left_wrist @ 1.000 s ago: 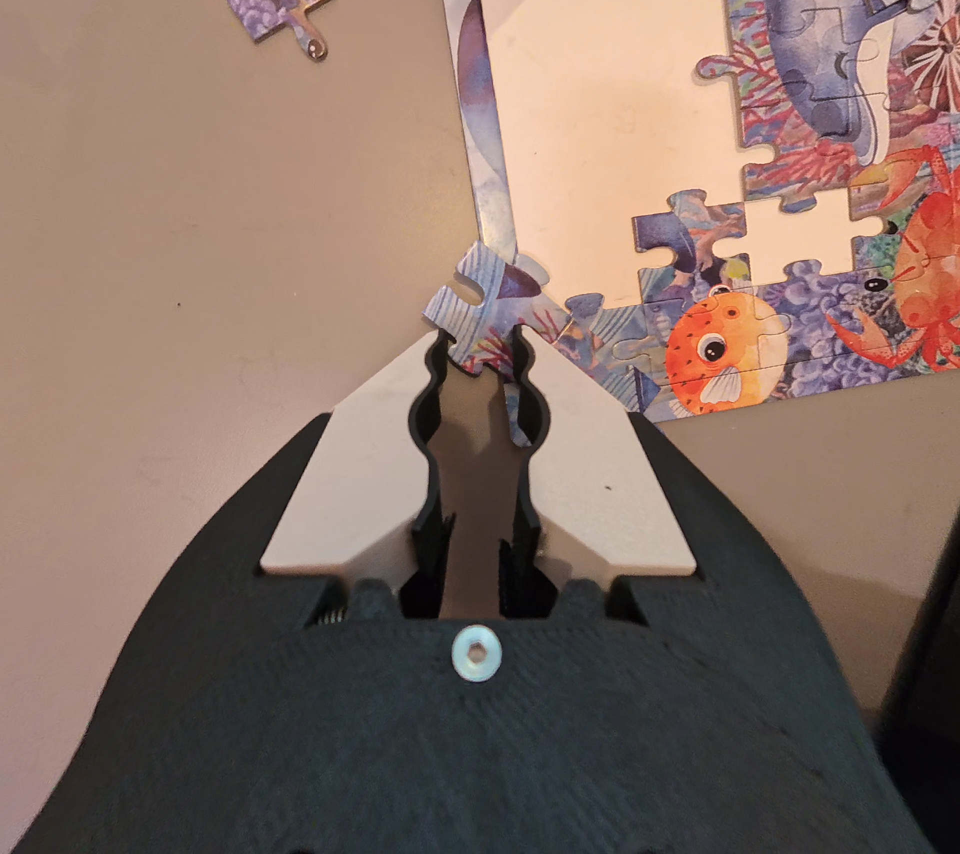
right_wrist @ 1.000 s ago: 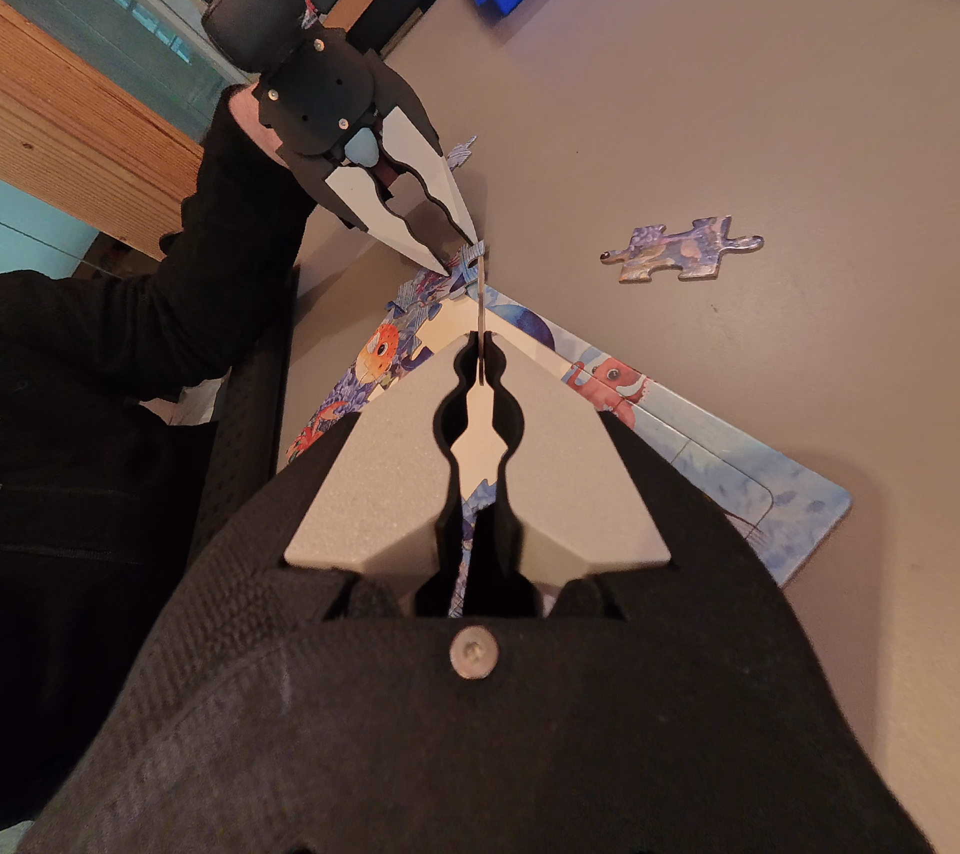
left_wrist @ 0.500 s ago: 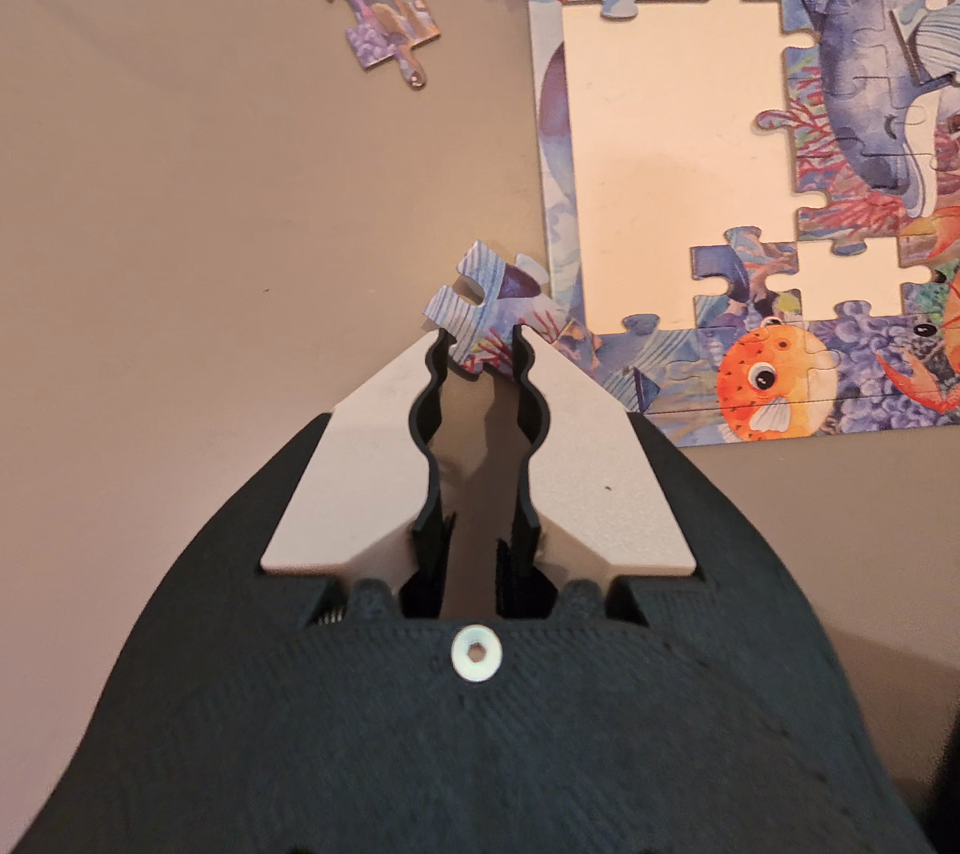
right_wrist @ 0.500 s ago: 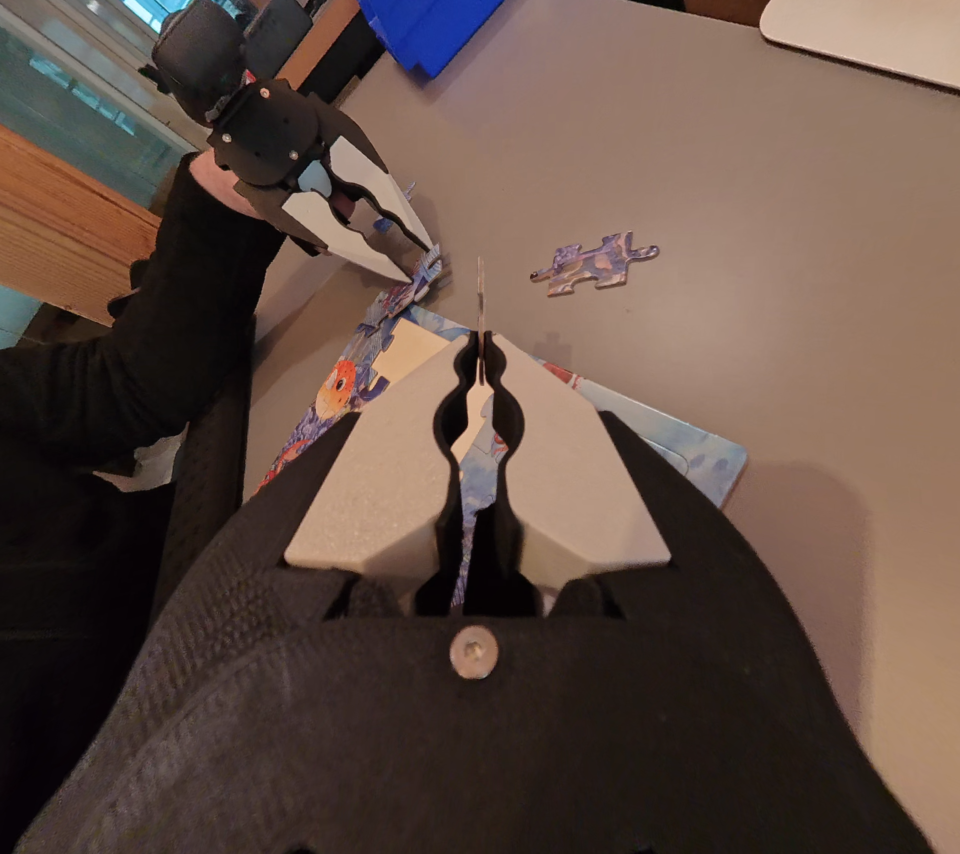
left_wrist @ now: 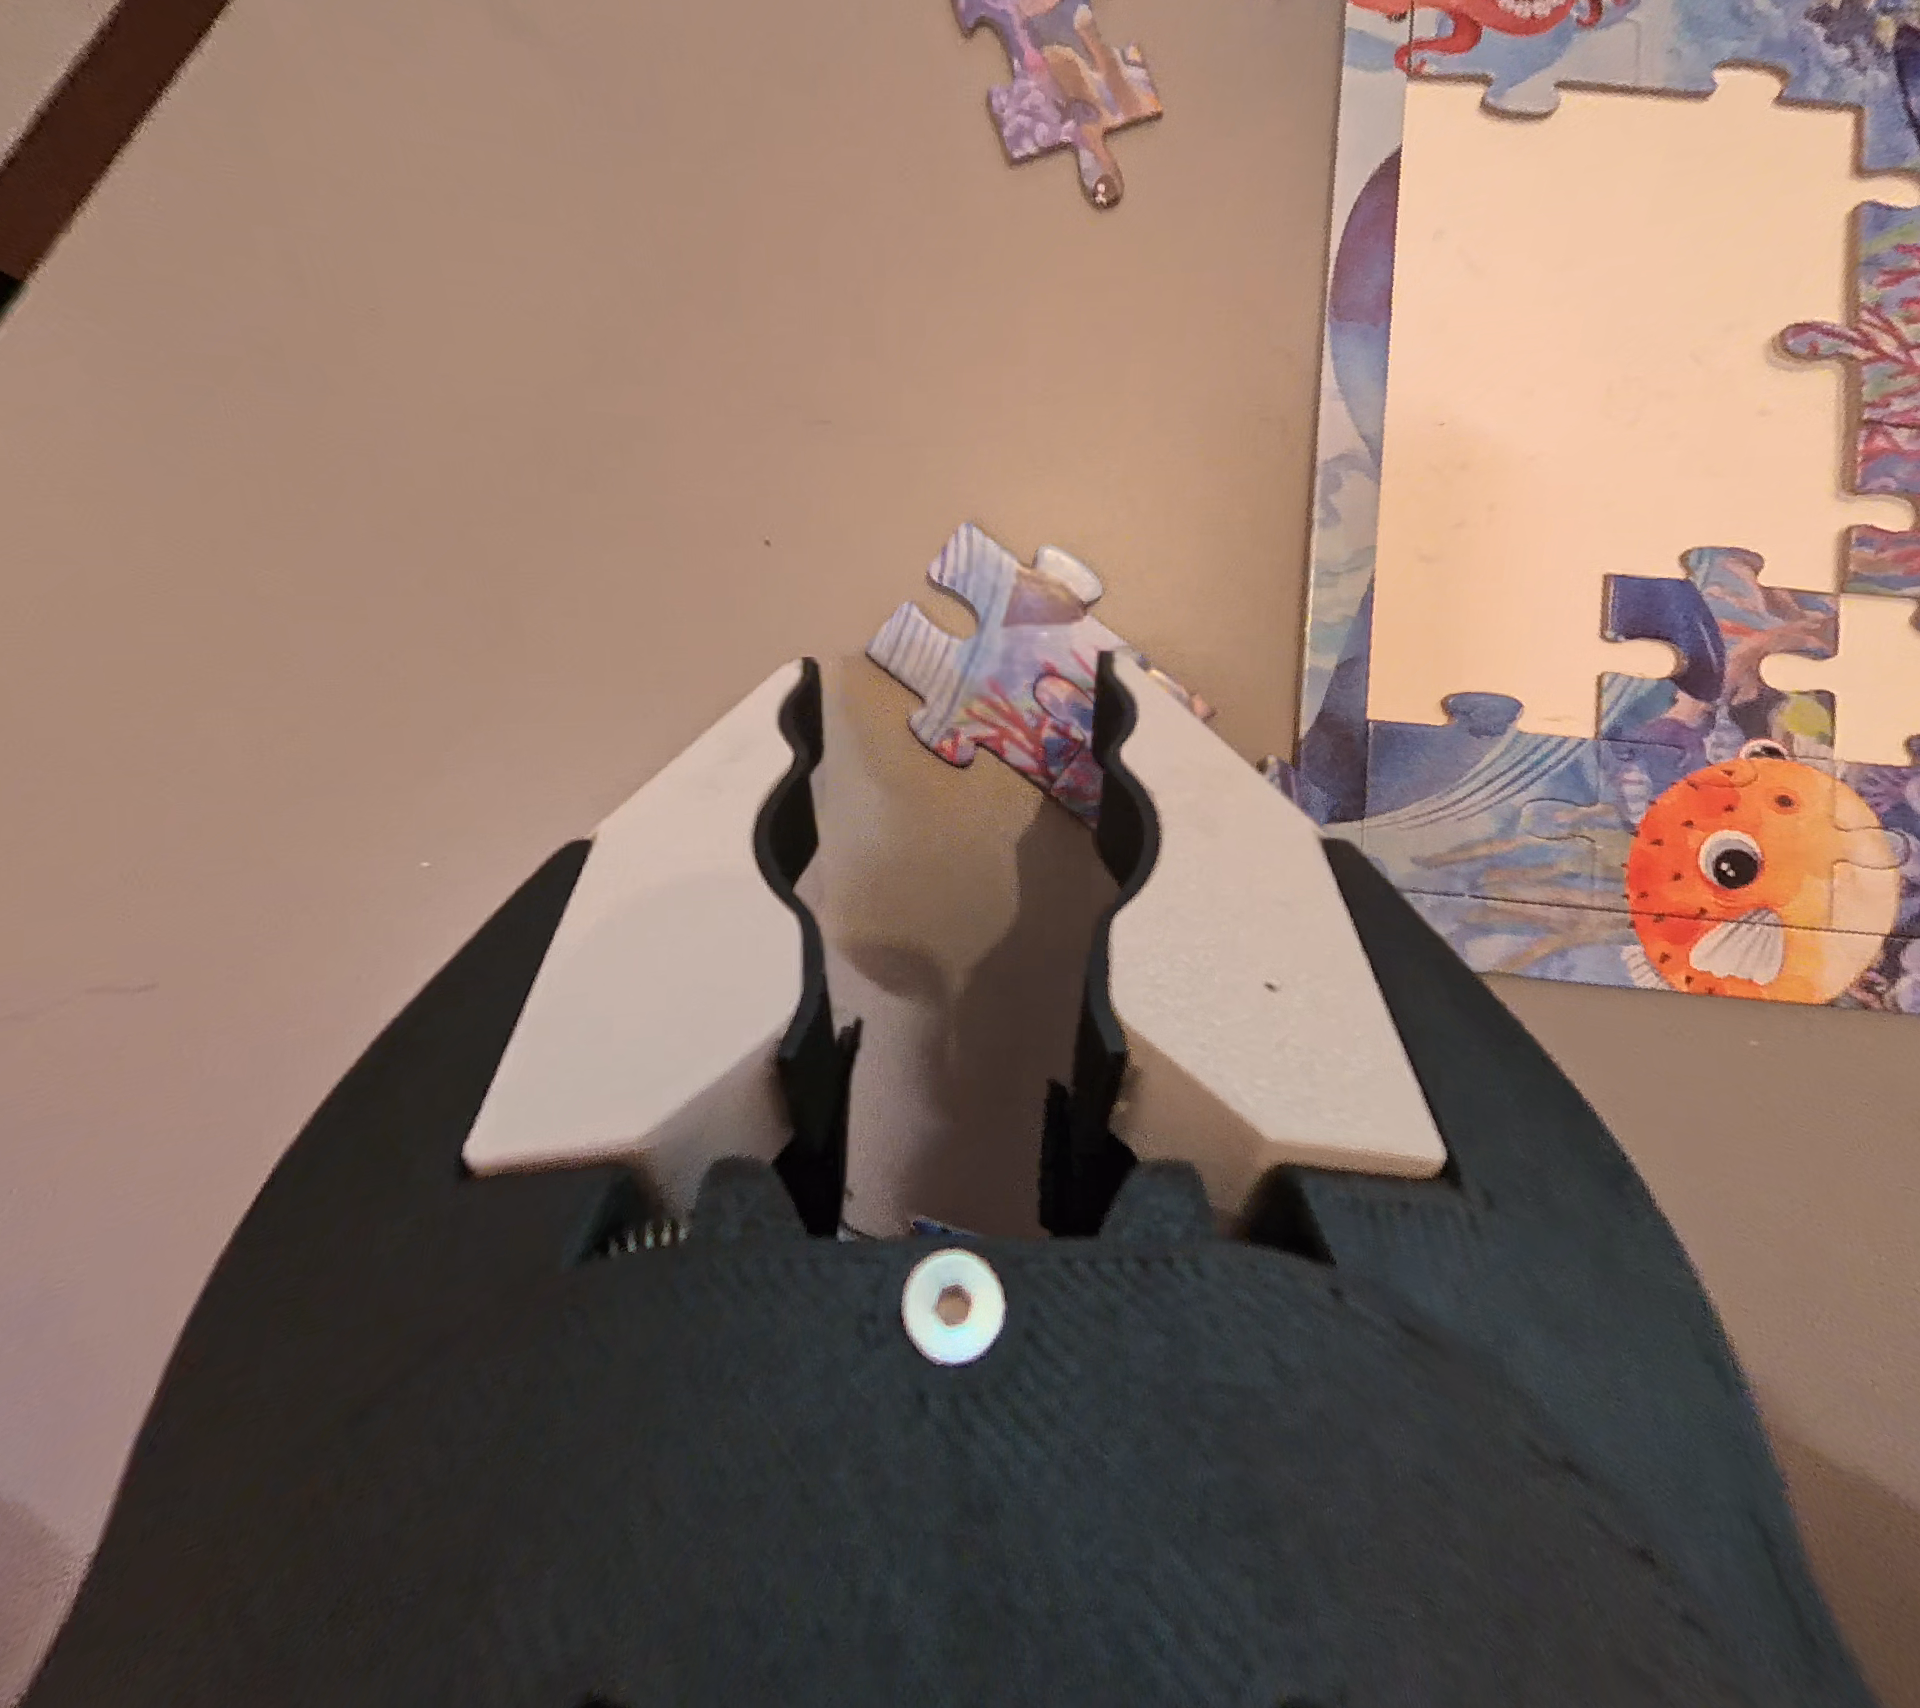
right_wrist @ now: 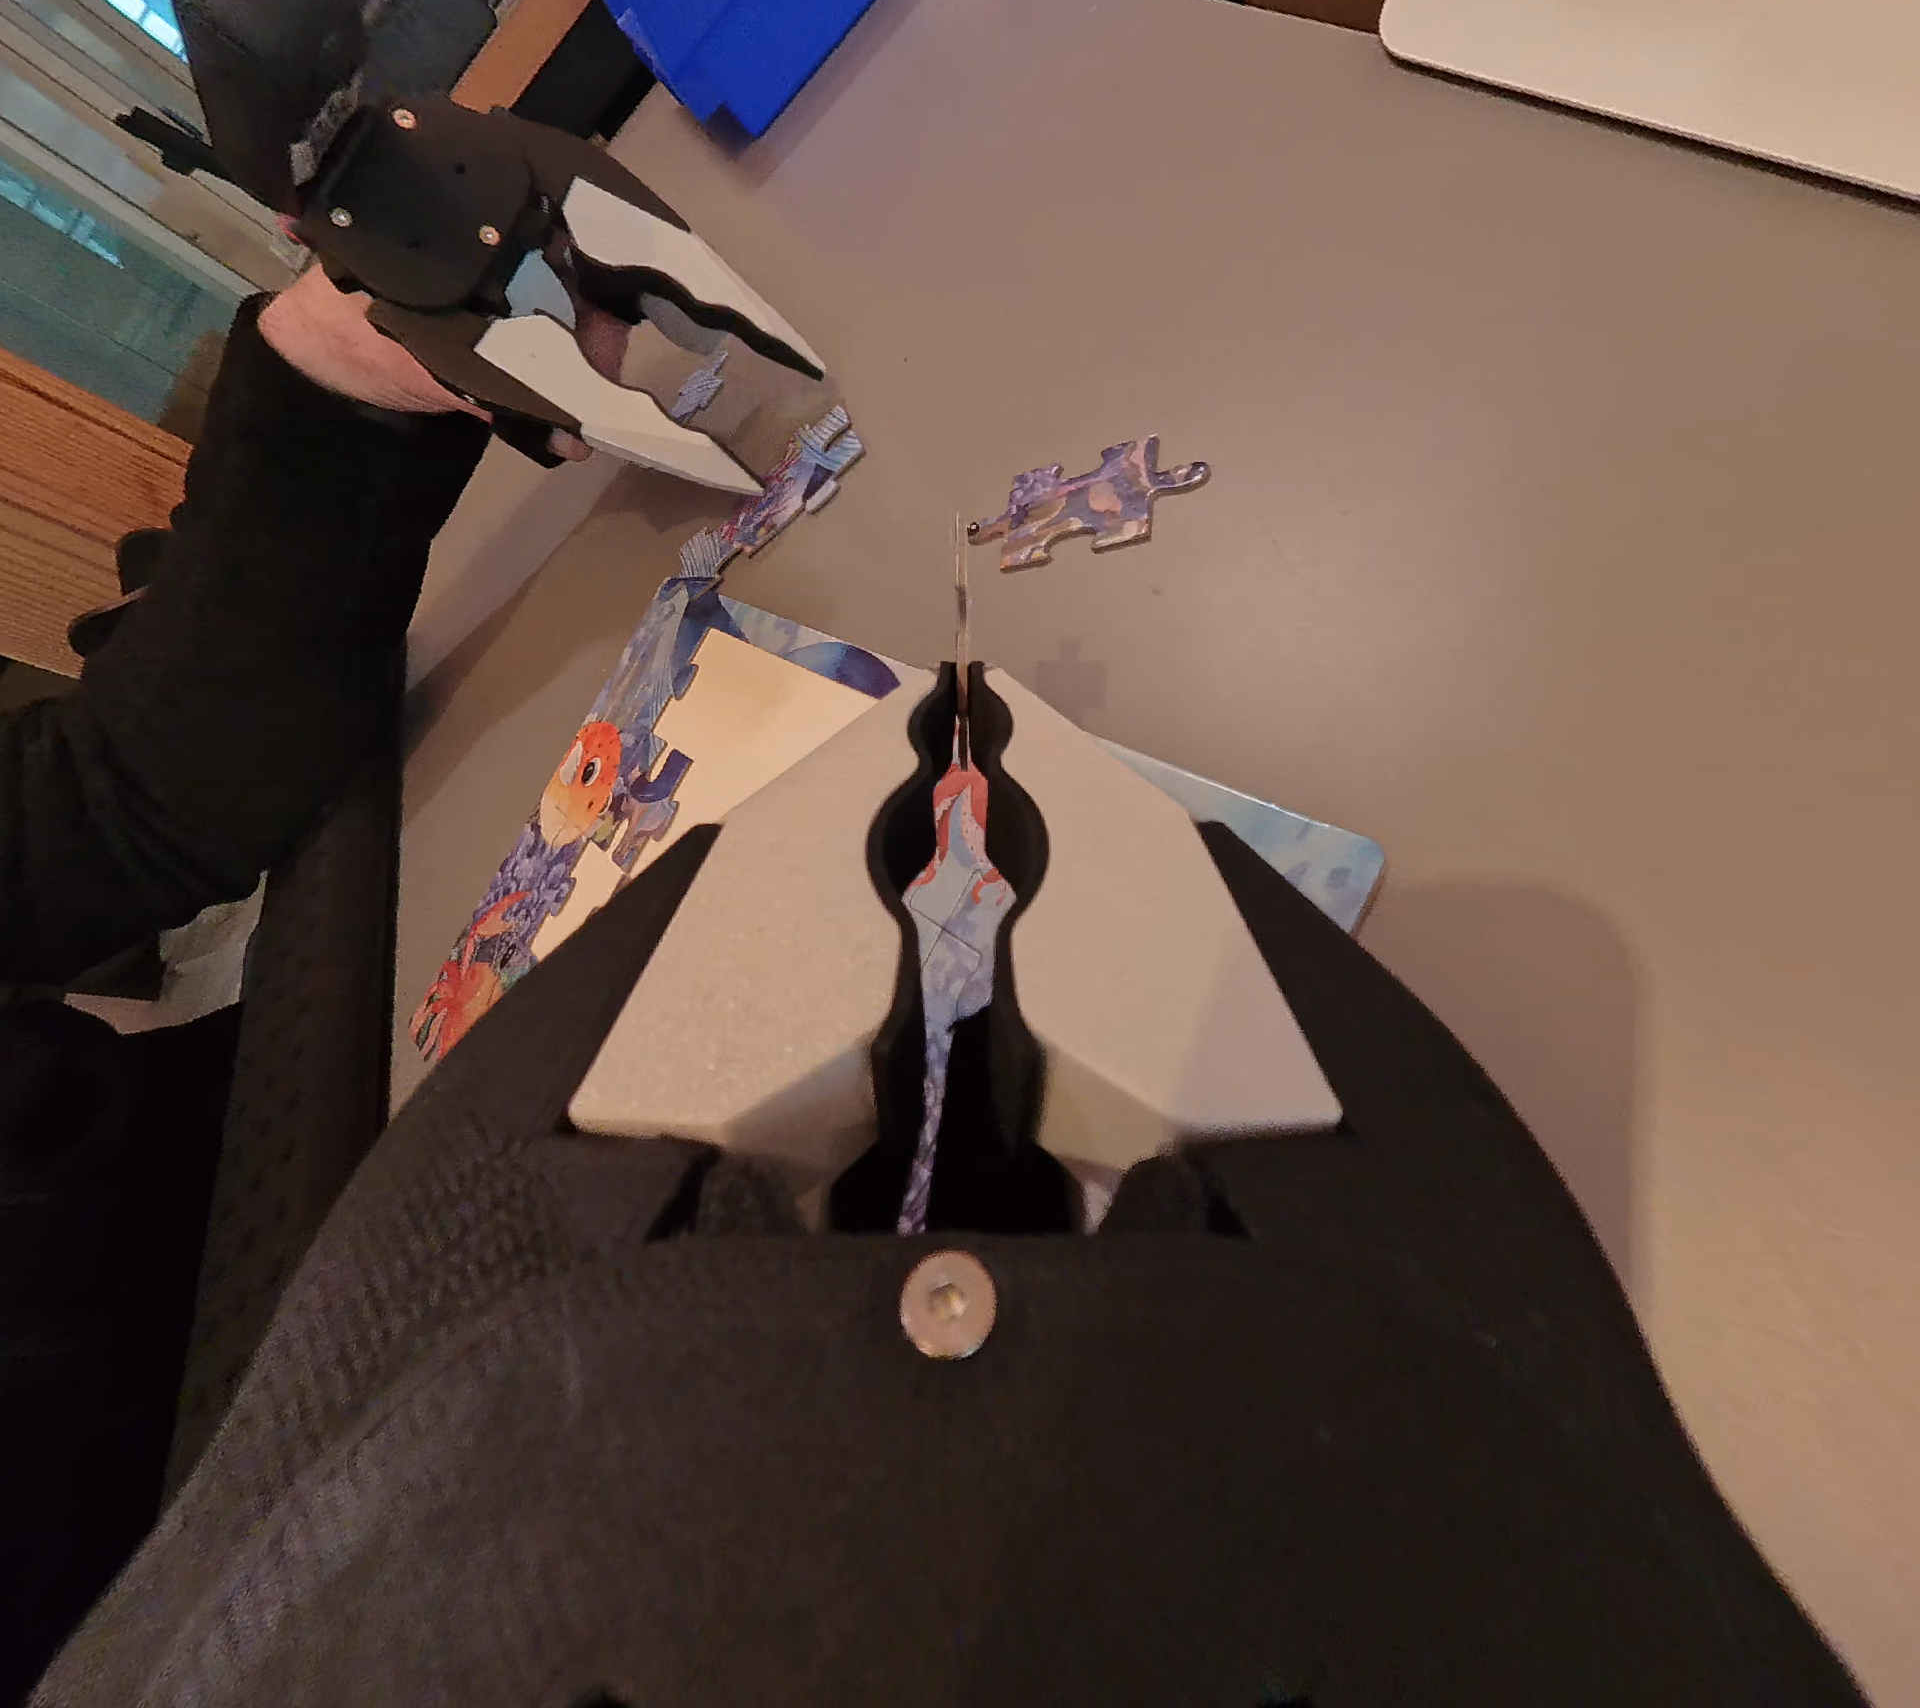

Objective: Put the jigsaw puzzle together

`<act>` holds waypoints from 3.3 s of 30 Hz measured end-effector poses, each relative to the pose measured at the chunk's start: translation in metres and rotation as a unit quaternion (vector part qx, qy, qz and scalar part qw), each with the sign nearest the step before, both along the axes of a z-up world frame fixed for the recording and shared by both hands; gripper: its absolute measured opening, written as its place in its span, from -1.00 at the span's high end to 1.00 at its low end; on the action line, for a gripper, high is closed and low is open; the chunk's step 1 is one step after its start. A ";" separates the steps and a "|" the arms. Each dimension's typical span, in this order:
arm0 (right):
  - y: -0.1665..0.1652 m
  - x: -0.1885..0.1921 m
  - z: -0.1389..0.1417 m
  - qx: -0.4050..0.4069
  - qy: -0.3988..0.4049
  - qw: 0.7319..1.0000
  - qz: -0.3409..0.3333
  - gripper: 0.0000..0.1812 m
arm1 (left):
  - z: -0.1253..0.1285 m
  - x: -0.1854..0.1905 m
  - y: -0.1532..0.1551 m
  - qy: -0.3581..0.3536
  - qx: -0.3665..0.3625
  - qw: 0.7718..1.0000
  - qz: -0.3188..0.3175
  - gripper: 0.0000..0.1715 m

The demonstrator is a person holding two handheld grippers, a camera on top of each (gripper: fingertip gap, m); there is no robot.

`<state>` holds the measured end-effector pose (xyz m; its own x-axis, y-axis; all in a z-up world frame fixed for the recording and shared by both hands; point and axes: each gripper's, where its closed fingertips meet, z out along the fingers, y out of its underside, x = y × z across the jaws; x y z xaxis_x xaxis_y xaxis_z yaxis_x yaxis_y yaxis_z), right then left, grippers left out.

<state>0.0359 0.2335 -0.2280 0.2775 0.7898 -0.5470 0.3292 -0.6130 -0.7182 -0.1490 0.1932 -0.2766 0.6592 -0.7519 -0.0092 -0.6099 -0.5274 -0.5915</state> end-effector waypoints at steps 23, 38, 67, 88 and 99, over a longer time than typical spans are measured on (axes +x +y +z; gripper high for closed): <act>0.004 0.003 0.002 0.013 0.004 1.000 -0.007 1.00 | 0.001 0.096 0.054 0.016 0.050 0.997 -0.052 0.39; 0.005 0.004 -0.001 0.007 0.008 1.000 -0.004 1.00 | -0.011 0.105 0.052 0.018 0.038 0.997 -0.065 1.00; 0.006 0.005 0.000 0.003 0.013 1.000 -0.001 1.00 | -0.010 0.107 0.054 0.006 0.036 0.997 -0.065 0.75; 0.010 0.013 -0.011 0.005 -0.024 1.000 -0.016 1.00 | 0.024 0.108 0.048 0.025 0.066 0.995 -0.071 0.65; 0.013 0.017 -0.011 0.000 -0.018 1.000 -0.020 1.00 | -0.011 0.125 0.083 0.021 0.023 0.996 -0.081 0.53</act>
